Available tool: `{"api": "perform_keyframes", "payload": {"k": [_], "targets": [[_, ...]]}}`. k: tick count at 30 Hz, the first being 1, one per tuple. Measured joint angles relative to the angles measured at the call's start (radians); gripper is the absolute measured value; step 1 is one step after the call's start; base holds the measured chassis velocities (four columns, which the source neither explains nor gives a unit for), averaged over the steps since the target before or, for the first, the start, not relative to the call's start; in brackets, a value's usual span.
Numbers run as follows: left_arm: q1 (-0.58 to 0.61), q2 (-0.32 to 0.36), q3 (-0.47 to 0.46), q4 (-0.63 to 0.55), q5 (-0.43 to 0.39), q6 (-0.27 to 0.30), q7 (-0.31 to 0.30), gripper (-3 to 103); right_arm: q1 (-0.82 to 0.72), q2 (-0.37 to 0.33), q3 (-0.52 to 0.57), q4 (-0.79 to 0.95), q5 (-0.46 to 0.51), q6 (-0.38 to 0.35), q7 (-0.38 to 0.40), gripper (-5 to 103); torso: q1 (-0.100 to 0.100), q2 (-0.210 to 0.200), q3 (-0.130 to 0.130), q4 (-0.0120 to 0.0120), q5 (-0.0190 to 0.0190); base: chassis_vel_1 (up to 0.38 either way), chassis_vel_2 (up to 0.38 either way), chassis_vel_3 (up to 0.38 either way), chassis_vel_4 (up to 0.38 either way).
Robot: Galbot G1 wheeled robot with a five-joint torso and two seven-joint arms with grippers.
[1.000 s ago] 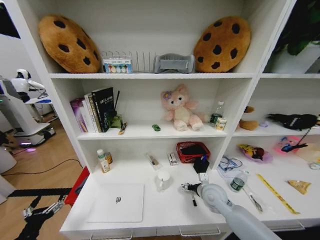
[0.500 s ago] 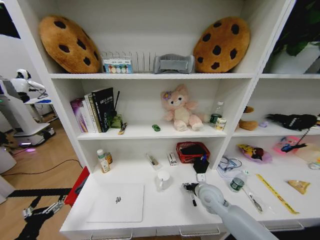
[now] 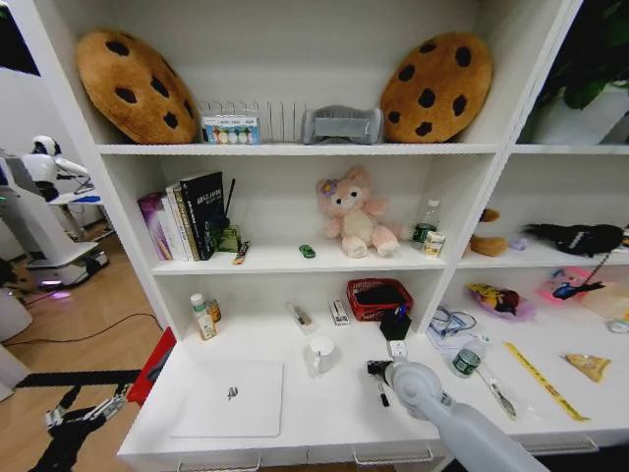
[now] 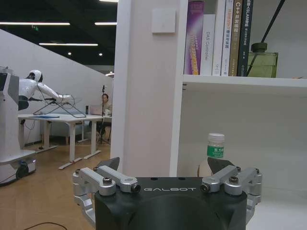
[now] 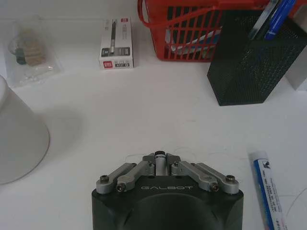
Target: Organize the objects on the table.
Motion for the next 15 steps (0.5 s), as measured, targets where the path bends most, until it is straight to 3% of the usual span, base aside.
{"api": "perform_keyframes", "payload": {"k": [4, 6, 7, 9, 10, 12, 13, 15], "targets": [[0.000, 0.000, 0.000, 0.000, 0.000, 0.000, 0.000, 100, -0.027, 0.007, 0.044, 0.038, -0.088, 0.042, -0.054, 10, 0.000, 0.000, 0.000, 0.0001, 0.0000, 0.000, 0.000, 0.000, 0.000], [0.000, 0.000, 0.000, 0.000, 0.000, 0.000, 0.000, 100, -0.055, 0.012, 0.083, 0.052, -0.306, 0.208, -0.170, 10, 0.000, 0.000, 0.000, 0.0000, -0.0003, 0.000, 0.000, 0.000, 0.000], [0.000, 0.000, 0.000, 0.000, 0.000, 0.000, 0.000, 100, -0.055, 0.012, 0.083, 0.052, -0.306, 0.208, -0.170, 10, 0.000, 0.000, 0.000, 0.0000, -0.0003, 0.000, 0.000, 0.000, 0.000], [0.000, 0.000, 0.000, 0.000, 0.000, 0.000, 0.000, 100, -0.063, 0.028, 0.101, 0.031, -0.491, 0.391, -0.237, 10, 0.000, 0.000, 0.000, -0.0001, -0.0003, 0.000, 0.000, 0.000, 0.000], [0.000, 0.000, 0.000, 0.000, 0.000, 0.000, 0.000, 100, -0.063, 0.028, 0.101, 0.031, -0.491, 0.391, -0.237, 10, 0.000, 0.000, 0.000, -0.0001, -0.0003, 0.000, 0.000, 0.000, 0.000], [0.000, 0.000, 0.000, 0.000, 0.000, 0.000, 0.000, 100, -0.055, 0.049, 0.105, -0.010, -0.597, 0.520, -0.282, 10, 0.000, 0.000, 0.000, 0.0000, -0.0002, 0.000, 0.000, 0.000, 0.000], [0.000, 0.000, 0.000, 0.000, 0.000, 0.000, 0.000, 100, -0.055, 0.049, 0.105, -0.010, -0.597, 0.520, -0.282, 10, 0.000, 0.000, 0.000, 0.0000, -0.0002, 0.000, 0.000, 0.000, 0.000], [0.000, 0.000, 0.000, 0.000, 0.000, 0.000, 0.000, 100, -0.045, 0.072, 0.110, -0.058, -0.685, 0.633, -0.332, 10, 0.000, 0.000, 0.000, 0.0001, -0.0002, 0.000, 0.000, 0.000, 0.000]]}}
